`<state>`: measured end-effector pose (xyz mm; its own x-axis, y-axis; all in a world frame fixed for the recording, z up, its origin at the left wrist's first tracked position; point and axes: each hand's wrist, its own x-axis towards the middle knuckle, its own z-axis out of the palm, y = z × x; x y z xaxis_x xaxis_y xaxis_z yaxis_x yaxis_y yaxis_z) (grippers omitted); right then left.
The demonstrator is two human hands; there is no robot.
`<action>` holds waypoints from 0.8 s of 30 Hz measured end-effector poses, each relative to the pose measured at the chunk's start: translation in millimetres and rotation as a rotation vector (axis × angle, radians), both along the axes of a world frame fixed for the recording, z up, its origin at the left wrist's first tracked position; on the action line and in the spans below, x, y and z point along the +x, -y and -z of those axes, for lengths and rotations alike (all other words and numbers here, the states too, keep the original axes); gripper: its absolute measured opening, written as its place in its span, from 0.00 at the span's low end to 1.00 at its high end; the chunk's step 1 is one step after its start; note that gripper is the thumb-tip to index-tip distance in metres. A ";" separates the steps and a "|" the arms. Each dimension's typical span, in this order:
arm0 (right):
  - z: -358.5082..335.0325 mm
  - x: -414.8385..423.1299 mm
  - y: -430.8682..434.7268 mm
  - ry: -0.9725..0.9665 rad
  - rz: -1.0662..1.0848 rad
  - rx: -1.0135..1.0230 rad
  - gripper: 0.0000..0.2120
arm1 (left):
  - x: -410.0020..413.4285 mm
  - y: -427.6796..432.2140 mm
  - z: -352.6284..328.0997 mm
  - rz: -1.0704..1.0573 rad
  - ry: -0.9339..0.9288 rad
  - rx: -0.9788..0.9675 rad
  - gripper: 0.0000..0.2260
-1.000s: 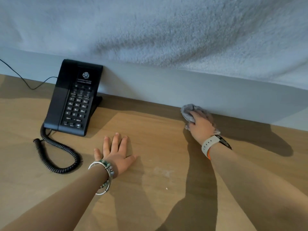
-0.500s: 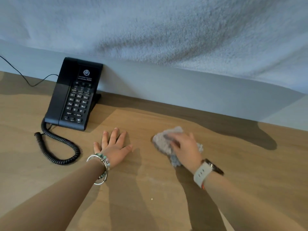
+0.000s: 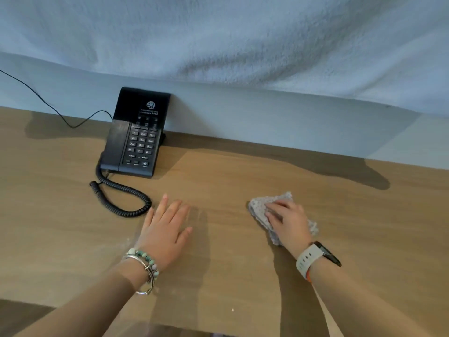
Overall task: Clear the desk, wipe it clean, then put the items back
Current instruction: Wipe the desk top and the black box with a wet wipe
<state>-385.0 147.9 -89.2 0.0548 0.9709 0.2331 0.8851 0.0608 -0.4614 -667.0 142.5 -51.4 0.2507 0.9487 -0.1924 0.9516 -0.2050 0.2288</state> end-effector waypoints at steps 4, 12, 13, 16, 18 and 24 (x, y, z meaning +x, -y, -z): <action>3.8 -42.9 40.0 0.013 0.024 -0.026 0.08 | -15.9 34.5 6.2 0.073 -0.019 0.000 0.43; -16.8 -104.2 144.9 -0.223 -0.369 -0.142 0.18 | -18.1 75.0 5.5 0.109 -0.007 0.007 0.31; -23.6 -87.1 143.0 -0.240 -0.232 -0.101 0.15 | -16.4 78.2 3.9 0.118 -0.012 0.011 0.27; -32.3 -20.1 132.5 -0.142 0.326 0.033 0.08 | -9.2 86.8 5.3 0.159 -0.016 0.032 0.28; -22.2 -3.5 137.6 0.050 0.460 -0.169 0.14 | -0.6 94.0 8.5 0.192 -0.024 0.028 0.36; -5.7 -70.3 183.9 0.048 -0.176 -0.091 0.18 | 34.9 108.7 17.3 0.211 -0.018 0.004 0.41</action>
<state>-455.3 -36.0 -83.5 -0.1264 0.9817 0.1425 0.8858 0.1764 -0.4293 -632.1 33.8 -68.6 0.4408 0.8762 -0.1950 0.8913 -0.4015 0.2106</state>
